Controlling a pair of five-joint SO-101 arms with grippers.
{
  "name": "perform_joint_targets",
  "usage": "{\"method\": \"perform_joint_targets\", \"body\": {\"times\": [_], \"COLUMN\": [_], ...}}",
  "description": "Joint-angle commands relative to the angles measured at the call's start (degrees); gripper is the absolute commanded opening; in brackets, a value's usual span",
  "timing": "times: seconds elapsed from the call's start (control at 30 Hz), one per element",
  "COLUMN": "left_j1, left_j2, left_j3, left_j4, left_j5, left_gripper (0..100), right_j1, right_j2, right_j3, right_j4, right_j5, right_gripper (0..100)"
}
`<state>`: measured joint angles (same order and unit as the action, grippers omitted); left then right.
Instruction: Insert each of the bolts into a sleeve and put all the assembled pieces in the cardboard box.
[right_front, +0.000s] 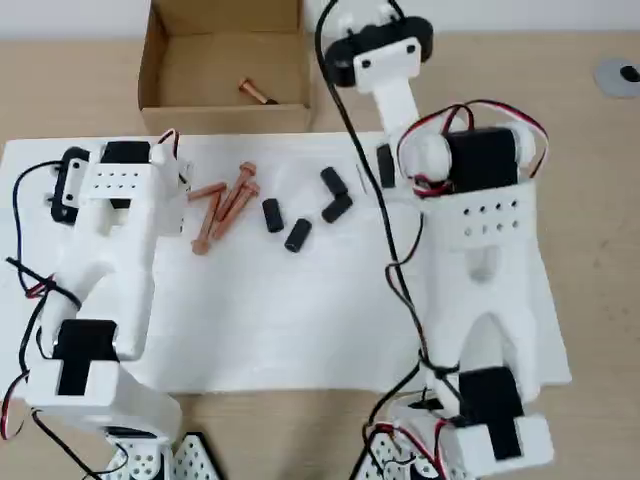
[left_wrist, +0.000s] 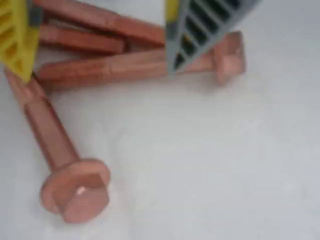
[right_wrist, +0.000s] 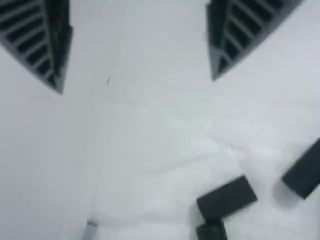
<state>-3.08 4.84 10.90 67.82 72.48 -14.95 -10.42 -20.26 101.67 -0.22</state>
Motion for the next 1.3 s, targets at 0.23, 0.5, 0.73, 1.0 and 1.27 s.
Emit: {"method": "perform_joint_targets", "body": {"times": [0.23, 0.5, 0.73, 1.0, 1.27], "left_j1": [-3.78, -2.11, -0.09, -0.26, -0.70], "left_j2": [7.08, 15.08, 19.91, 19.82, 15.52], "left_j3": [-2.02, -6.07, -9.85, -11.16, -25.14], "left_j4": [-8.79, -10.20, -9.76, -8.26, 9.85], "left_j5": [0.44, -2.37, -6.42, -12.40, -19.34], "left_gripper": [19, 19, 19, 1, 1], "right_j1": [0.48, 0.48, 0.48, 0.57, 0.75], "right_j2": [-3.30, -3.56, -3.47, -3.30, -3.30], "right_j3": [1.01, 1.01, 1.10, 1.10, 1.10], "right_j4": [0.79, 0.79, 0.79, 0.79, 0.79], "right_j5": [0.35, 0.35, 0.35, 0.35, 0.35], "right_gripper": [22.5, 22.5, 22.4, 22.4, 22.4]}}
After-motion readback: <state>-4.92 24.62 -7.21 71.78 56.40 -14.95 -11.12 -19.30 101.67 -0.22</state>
